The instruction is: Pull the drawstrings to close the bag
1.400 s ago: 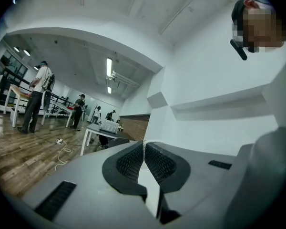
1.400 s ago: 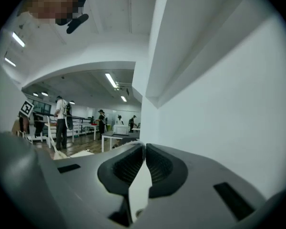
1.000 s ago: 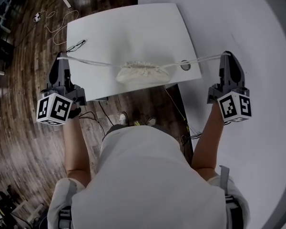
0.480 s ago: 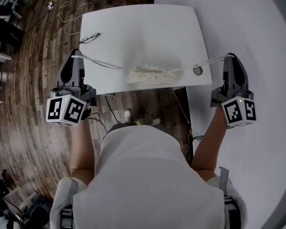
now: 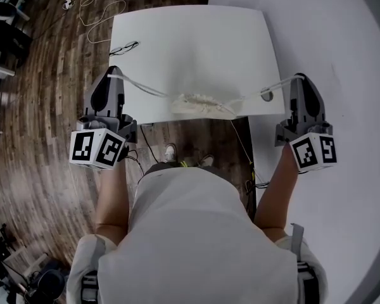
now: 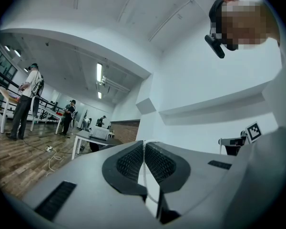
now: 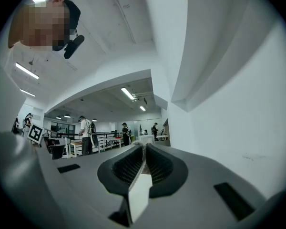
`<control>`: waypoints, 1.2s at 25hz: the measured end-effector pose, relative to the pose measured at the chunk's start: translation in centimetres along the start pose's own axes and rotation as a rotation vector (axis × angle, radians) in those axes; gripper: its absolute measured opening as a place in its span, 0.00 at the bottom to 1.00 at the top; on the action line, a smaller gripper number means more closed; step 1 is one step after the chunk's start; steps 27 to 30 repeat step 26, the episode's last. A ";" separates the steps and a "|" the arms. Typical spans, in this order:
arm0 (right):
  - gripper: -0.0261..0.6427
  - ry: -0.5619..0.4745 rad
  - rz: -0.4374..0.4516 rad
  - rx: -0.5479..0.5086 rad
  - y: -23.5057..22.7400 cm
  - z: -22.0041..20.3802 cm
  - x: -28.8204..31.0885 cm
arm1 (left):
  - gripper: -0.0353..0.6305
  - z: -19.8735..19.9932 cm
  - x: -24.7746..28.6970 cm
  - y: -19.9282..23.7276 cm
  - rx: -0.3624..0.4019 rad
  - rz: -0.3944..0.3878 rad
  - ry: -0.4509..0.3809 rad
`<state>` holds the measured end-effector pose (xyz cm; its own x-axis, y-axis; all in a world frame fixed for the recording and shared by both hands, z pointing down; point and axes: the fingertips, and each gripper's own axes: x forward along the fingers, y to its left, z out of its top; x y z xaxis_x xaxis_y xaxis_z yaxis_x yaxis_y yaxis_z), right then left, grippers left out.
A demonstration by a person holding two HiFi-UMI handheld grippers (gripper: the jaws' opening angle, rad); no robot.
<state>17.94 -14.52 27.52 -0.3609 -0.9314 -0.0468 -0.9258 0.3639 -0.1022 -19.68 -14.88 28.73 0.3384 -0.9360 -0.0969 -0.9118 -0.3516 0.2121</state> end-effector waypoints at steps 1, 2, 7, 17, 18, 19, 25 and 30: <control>0.11 0.007 0.001 -0.010 0.1 0.0 0.0 | 0.09 0.1 0.0 0.0 0.000 -0.002 -0.002; 0.11 0.012 0.001 -0.016 0.3 0.0 -0.1 | 0.09 0.2 0.1 0.0 0.001 -0.004 -0.006; 0.11 0.035 -0.023 -0.058 0.5 0.1 -0.4 | 0.09 0.6 0.2 0.0 -0.004 -0.015 -0.025; 0.11 0.054 -0.001 -0.118 1.5 0.5 -0.3 | 0.09 1.2 -0.8 0.8 0.002 0.033 -0.046; 0.11 0.056 0.002 -0.120 1.6 0.5 -0.4 | 0.09 1.1 -0.8 0.7 0.001 0.034 -0.044; 0.11 0.057 0.003 -0.119 1.5 0.5 -0.5 | 0.09 1.0 -0.9 0.5 0.001 0.034 -0.041; 0.11 0.068 0.008 -0.112 1.2 0.1 -0.6 | 0.09 0.7 -1.2 0.7 0.002 0.053 -0.029; 0.11 0.072 0.006 -0.110 1.2 0.0 -0.7 | 0.09 0.7 -1.3 0.9 0.001 0.059 -0.028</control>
